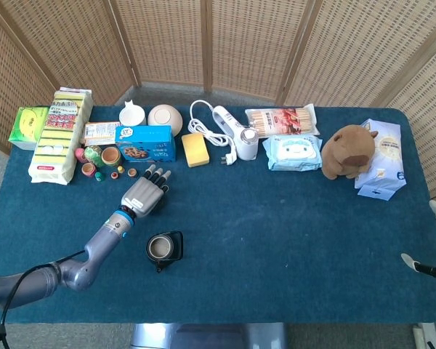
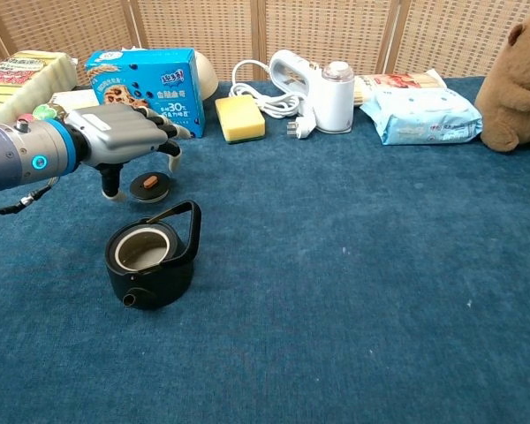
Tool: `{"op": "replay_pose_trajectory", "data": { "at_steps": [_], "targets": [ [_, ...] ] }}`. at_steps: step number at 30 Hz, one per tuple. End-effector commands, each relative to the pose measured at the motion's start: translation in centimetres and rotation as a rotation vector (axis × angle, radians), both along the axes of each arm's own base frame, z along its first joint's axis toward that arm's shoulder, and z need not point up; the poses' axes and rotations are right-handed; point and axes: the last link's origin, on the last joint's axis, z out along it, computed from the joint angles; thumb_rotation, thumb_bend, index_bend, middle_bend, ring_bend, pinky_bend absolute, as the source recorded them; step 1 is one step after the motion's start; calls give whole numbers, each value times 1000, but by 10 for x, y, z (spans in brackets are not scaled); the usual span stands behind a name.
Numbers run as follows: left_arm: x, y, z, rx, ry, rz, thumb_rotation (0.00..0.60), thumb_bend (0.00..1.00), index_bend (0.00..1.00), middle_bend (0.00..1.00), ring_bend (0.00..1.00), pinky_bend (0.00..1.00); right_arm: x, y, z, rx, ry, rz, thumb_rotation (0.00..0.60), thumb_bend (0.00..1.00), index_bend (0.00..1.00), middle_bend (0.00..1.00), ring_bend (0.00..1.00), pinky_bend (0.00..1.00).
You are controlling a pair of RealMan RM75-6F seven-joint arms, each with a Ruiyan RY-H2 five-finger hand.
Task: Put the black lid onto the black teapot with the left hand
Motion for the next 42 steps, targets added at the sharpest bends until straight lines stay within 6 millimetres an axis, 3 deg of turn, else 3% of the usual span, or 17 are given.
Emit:
{"op": "replay_pose_trajectory", "data": {
  "at_steps": [1,10,22,31,42],
  "targets": [
    [0,0,-1,2,3,0,600,184,284,0,0,34,0,0,0,1,-1,0,600,10,14,0,0,0],
    [0,0,-4,10,10,-2,600,194,287,0,0,34,0,0,1,2,-6,2,600,11,14,0,0,0],
    [-2,0,-6,27,29,-16,600,226,430,0,0,34,2,1,0,-3,-13,17,600,10,14,0,0,0],
    [-5,-1,-9,32,36,-17,600,247,441,0,0,34,2,2,0,0,-13,20,600,11,14,0,0,0],
    [1,0,8,62,-7,-23,600,248,442,0,0,35,2,1,-1,4,-10,16,600,12,14,0,0,0]
  ]
}}
